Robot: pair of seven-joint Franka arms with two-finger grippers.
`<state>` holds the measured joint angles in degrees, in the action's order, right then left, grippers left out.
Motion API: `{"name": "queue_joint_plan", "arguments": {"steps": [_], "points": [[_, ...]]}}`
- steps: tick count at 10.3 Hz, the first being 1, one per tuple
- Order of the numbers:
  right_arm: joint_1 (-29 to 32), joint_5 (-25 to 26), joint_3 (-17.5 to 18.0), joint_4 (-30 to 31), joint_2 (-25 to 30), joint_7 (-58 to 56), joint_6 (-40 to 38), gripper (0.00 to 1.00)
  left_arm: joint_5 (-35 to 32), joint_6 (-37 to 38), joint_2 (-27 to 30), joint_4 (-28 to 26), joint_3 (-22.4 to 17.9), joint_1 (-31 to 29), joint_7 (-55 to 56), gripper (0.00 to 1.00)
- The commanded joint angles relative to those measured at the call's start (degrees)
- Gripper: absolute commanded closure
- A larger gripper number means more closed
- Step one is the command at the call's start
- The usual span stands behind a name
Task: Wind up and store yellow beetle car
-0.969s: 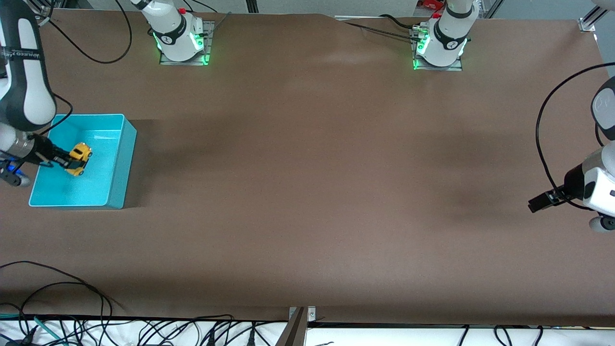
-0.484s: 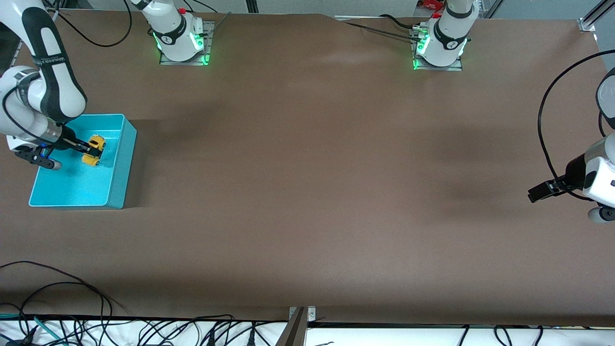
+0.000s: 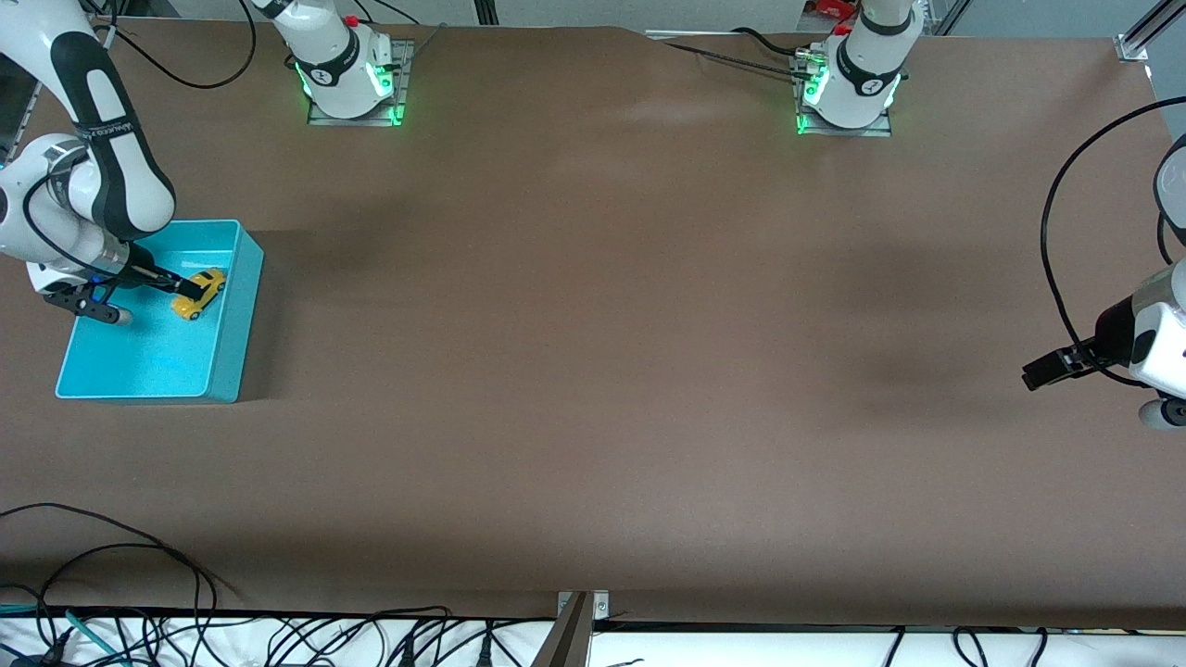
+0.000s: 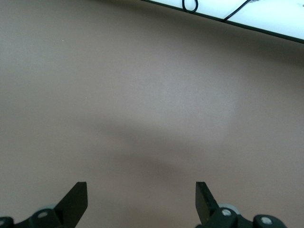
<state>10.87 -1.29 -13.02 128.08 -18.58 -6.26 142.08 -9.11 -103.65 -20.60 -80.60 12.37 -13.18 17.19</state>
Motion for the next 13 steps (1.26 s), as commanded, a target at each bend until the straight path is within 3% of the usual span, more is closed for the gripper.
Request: {"name": "queue_joint_plan", "arguments": {"steps": [1,3,7,9,10,11,13], "points": [[0.6,0.6,0.2,-0.5,4.7,-1.0,-4.0,0.0,-0.6,0.6,0.6,1.9,0.3,0.0,-1.3,0.0],[0.6,0.6,0.2,-7.5,8.5,-1.2,-16.6,0.0,-0.4,0.6,0.6,1.9,0.4,0.3,-1.4,0.0],[0.2,0.2,0.4,-32.6,8.3,-0.1,-44.8,0.0,5.3,2.8,4.8,0.4,0.7,0.4,-3.6,0.0],[-0.1,-0.5,1.3,-38.7,8.7,-0.5,-47.8,0.0,5.9,8.9,7.5,-0.3,-0.5,4.1,-7.3,0.0],[-0.7,-0.4,3.7,-41.0,9.5,-0.1,-49.0,0.0,7.9,9.2,9.5,-2.5,-1.7,6.2,-7.5,0.0],[-1.5,-0.3,5.8,-41.2,11.0,-0.2,-49.2,0.0,9.6,9.2,11.4,-4.6,-5.2,9.8,-7.6,0.0],[-7.9,0.0,5.5,-41.2,12.4,5.5,-49.4,0.0,11.3,8.7,14.7,-8.7,-6.7,10.6,-8.9,0.0]]}}
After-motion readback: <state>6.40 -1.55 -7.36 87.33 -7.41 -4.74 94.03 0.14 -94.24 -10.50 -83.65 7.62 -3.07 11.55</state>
